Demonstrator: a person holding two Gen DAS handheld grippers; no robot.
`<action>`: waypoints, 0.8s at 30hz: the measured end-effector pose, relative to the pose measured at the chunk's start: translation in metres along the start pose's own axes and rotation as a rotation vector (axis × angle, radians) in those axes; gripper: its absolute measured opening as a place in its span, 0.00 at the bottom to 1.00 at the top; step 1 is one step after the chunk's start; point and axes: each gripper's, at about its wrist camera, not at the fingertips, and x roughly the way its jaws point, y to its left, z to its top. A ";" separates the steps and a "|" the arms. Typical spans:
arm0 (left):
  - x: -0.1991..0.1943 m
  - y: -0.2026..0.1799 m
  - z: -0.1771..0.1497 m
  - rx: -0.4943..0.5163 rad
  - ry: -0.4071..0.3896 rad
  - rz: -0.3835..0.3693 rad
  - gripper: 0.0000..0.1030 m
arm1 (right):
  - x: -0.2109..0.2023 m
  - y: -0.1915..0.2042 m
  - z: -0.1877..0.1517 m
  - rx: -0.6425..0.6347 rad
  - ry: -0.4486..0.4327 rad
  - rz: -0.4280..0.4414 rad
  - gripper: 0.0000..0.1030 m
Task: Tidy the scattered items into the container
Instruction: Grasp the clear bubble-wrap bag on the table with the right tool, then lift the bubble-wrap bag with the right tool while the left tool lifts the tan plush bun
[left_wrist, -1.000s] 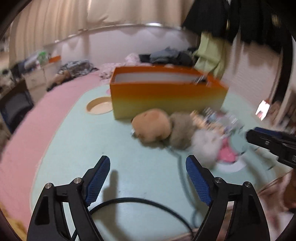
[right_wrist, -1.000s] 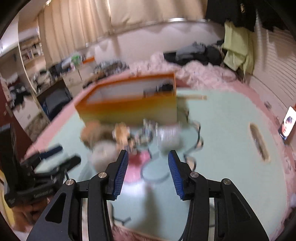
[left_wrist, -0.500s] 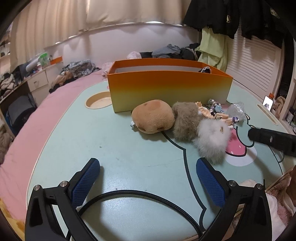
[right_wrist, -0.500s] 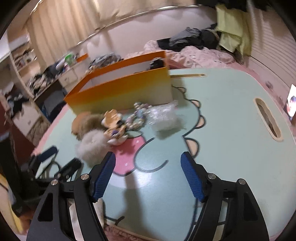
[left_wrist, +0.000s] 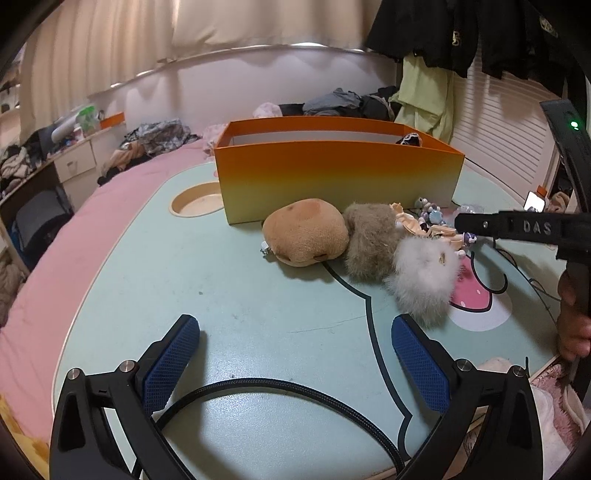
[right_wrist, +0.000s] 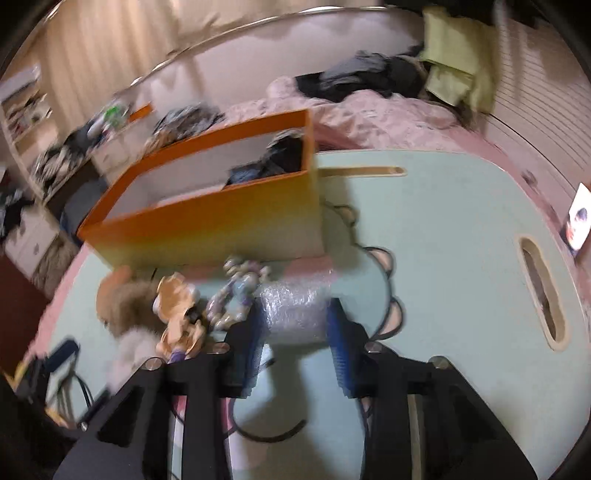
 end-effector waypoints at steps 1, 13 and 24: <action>-0.002 0.000 0.001 0.002 -0.003 -0.046 1.00 | -0.005 0.002 -0.003 -0.010 -0.024 0.013 0.33; 0.021 0.031 0.058 -0.139 0.030 -0.168 0.65 | -0.009 -0.018 -0.021 0.128 -0.050 0.182 0.33; 0.033 0.019 0.054 -0.085 0.060 -0.143 0.36 | -0.017 -0.004 -0.023 0.057 -0.078 0.149 0.33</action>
